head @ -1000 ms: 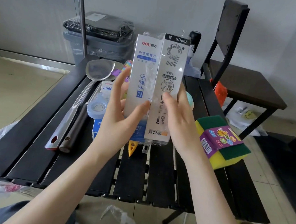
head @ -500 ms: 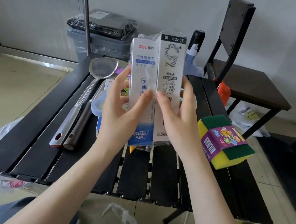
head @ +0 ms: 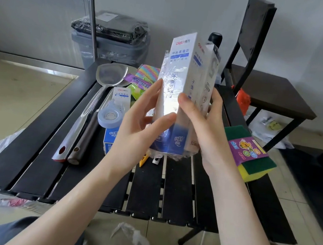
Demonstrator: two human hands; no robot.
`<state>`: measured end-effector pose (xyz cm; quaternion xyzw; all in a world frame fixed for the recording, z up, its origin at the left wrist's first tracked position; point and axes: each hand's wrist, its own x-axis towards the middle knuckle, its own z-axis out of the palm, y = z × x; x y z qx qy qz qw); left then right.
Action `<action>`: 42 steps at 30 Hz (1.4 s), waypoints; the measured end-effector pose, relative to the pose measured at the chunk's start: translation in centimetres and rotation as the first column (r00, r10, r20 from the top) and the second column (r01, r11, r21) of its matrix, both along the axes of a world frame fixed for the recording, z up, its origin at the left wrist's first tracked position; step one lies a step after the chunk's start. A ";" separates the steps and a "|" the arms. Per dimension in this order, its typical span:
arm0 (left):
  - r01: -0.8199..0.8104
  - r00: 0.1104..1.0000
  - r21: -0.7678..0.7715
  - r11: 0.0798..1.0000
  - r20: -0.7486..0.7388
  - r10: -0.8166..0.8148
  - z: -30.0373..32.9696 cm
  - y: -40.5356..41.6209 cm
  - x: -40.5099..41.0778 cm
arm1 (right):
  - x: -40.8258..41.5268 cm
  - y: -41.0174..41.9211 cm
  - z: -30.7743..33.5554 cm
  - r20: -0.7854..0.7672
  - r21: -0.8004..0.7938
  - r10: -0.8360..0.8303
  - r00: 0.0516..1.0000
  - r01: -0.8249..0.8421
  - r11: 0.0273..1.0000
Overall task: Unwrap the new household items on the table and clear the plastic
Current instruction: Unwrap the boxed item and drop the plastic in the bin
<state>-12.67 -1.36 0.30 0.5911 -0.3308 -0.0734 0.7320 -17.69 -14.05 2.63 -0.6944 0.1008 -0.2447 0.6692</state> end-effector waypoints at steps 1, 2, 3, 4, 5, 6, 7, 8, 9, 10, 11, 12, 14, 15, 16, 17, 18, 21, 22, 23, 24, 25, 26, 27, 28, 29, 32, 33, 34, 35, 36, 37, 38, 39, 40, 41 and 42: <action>-0.013 1.000 -0.005 1.000 0.008 0.013 0.0 0.0 -0.1 | 0.1 -0.1 -0.1 -0.022 0.009 0.001 1.000 -0.001 1.000; -0.024 1.000 -0.012 1.000 0.006 0.025 0.0 -0.1 -0.1 | 0.1 -0.3 -0.3 -0.041 0.024 0.009 0.999 -0.008 1.000; -0.030 1.000 -0.020 0.999 0.000 0.030 0.0 -0.1 -0.2 | 0.1 -0.3 -0.2 -0.062 0.042 0.016 0.998 -0.013 0.999; -0.031 1.000 -0.024 0.999 -0.001 0.031 0.0 -0.2 -0.2 | 0.1 -0.4 -0.2 -0.075 0.053 0.016 0.997 -0.012 0.999; -0.034 0.999 -0.019 0.999 0.006 0.034 -0.1 -0.3 -0.2 | 0.0 -0.4 -0.2 -0.082 0.057 0.012 0.997 -0.008 0.998; -0.039 0.999 -0.010 0.999 0.023 0.039 -0.2 -0.3 -0.3 | 0.0 -0.4 -0.2 -0.080 0.061 0.013 0.997 -0.008 0.998; -0.042 0.998 0.001 0.999 0.047 0.042 -0.3 -0.4 -0.4 | -0.1 -0.4 -0.2 -0.069 0.067 0.021 0.997 -0.016 0.998; -0.045 0.996 0.014 0.999 0.074 0.044 -0.3 -0.5 -0.6 | -0.1 -0.5 -0.3 -0.056 0.068 0.023 0.998 -0.019 0.998; -0.057 0.992 0.034 0.998 0.111 0.053 -0.4 -0.6 -0.8 | 0.0 -0.5 -0.3 -0.046 0.067 0.014 0.999 -0.010 0.998; -0.079 0.984 0.058 0.995 0.164 0.069 -0.5 -0.7 -1.0 | 0.1 -0.5 -0.4 -0.038 0.068 0.006 0.999 -0.004 0.998; -0.108 0.970 0.084 0.991 0.226 0.087 -0.6 -0.8 -1.0 | 0.1 -0.4 -0.4 -0.030 0.067 0.001 1.000 0.001 0.998; -0.133 0.955 0.107 0.985 0.279 0.098 -0.7 -0.8 -1.0 | 0.2 -0.4 -0.4 -0.022 0.062 -0.003 1.000 0.005 0.998; -0.160 0.937 0.143 0.977 0.332 0.105 -0.8 -0.7 -0.6 | 0.1 -0.3 -0.5 -0.014 0.046 -0.003 1.000 0.004 0.999; -0.173 0.932 0.154 0.973 0.346 0.111 -0.9 -0.7 -0.4 | 0.0 -0.1 -0.5 -0.015 0.039 0.001 1.000 0.000 0.999; -0.189 0.927 0.164 0.968 0.354 0.121 -0.9 -0.6 -0.2 | 0.0 0.0 -0.6 -0.015 0.027 0.002 1.000 -0.002 1.000; -0.204 0.923 0.171 0.964 0.360 0.132 -0.9 -0.6 -0.1 | 0.0 0.2 -0.7 -0.013 0.014 -0.001 1.000 0.002 1.000; -0.219 0.917 0.175 0.960 0.372 0.142 -0.8 -0.5 -0.1 | 0.0 0.3 -0.8 -0.010 0.008 -0.008 1.000 0.008 1.000; -0.252 0.895 0.165 0.954 0.414 0.165 -0.5 -0.6 -0.2 | 0.0 0.4 -0.7 0.013 0.013 -0.032 0.999 0.032 0.999; -0.261 0.890 0.156 0.953 0.422 0.175 -0.4 -0.6 -0.2 | 0.1 0.4 -0.7 0.022 0.010 -0.040 0.999 0.040 0.999; -0.276 0.882 0.143 0.950 0.432 0.191 -0.2 -0.5 -0.1 | 0.0 0.5 -0.5 0.030 0.000 -0.047 0.998 0.047 0.999; -0.294 0.873 0.128 0.947 0.440 0.211 0.0 -0.4 -0.1 | 0.0 0.5 -0.5 0.038 -0.018 -0.055 0.998 0.056 0.998; -0.309 0.868 0.111 0.945 0.439 0.232 0.2 -0.2 0.1 | 0.0 0.5 -0.5 0.046 -0.036 -0.060 0.997 0.062 0.997; -0.319 0.871 0.094 0.943 0.422 0.252 0.6 -0.1 0.1 | -0.1 0.5 -0.5 0.054 -0.053 -0.066 0.996 0.069 0.996; -0.321 0.880 0.079 0.944 0.392 0.267 0.9 0.0 0.2 | -0.1 0.5 -0.4 0.064 -0.070 -0.068 0.996 0.072 0.995; -0.317 0.893 0.066 0.946 0.357 0.274 1.2 0.1 0.1 | -0.2 0.4 -0.3 0.073 -0.092 -0.067 0.995 0.074 0.993; -0.305 0.908 0.055 0.951 0.318 0.273 1.4 0.1 0.1 | -0.3 0.3 -0.2 0.081 -0.119 -0.065 0.995 0.075 0.990; -0.276 0.944 0.005 0.961 0.192 0.270 2.1 0.1 -0.1 | -0.8 -0.3 0.4 0.100 -0.206 -0.048 0.994 0.068 0.976; -0.282 0.947 -0.015 0.959 0.155 0.281 2.2 0.2 0.0 | -1.0 -0.5 0.5 0.091 -0.247 -0.034 0.995 0.056 0.967; -0.297 0.946 -0.029 0.954 0.128 0.298 2.3 0.4 0.2 | -1.1 -0.7 0.6 0.070 -0.301 -0.019 0.997 0.039 0.953; -0.315 0.942 -0.041 0.948 0.105 0.318 2.4 0.6 0.4 | -1.2 -0.8 0.6 0.045 -0.352 -0.005 0.999 0.020 0.936; -0.331 0.939 -0.051 0.942 0.078 0.335 2.5 0.7 0.6 | -1.2 -0.9 0.6 0.022 -0.389 0.007 1.000 0.002 0.921; -0.342 0.937 -0.061 0.938 0.049 0.345 2.6 0.9 0.8 | -1.2 -0.9 0.6 0.004 -0.410 0.018 1.000 -0.015 0.912; -0.346 0.937 -0.067 0.936 0.023 0.348 2.7 1.0 0.8 | -1.2 -0.9 0.6 -0.011 -0.420 0.026 1.000 -0.028 0.907; -0.344 0.939 -0.069 0.936 0.000 0.345 2.8 1.0 0.8 | -1.2 -0.8 0.6 -0.020 -0.422 0.032 0.999 -0.037 0.906; -0.336 0.942 -0.071 0.939 -0.023 0.335 3.0 1.0 0.7 | -1.3 -0.8 0.7 -0.026 -0.423 0.036 0.999 -0.043 0.905; -0.325 0.945 -0.072 0.943 -0.046 0.323 3.1 1.1 0.7 | -1.3 -0.8 0.7 -0.031 -0.422 0.039 0.999 -0.049 0.905; -0.314 0.949 -0.071 0.947 -0.064 0.310 3.1 1.1 0.7 | -1.4 -0.8 0.8 -0.037 -0.421 0.041 0.998 -0.053 0.906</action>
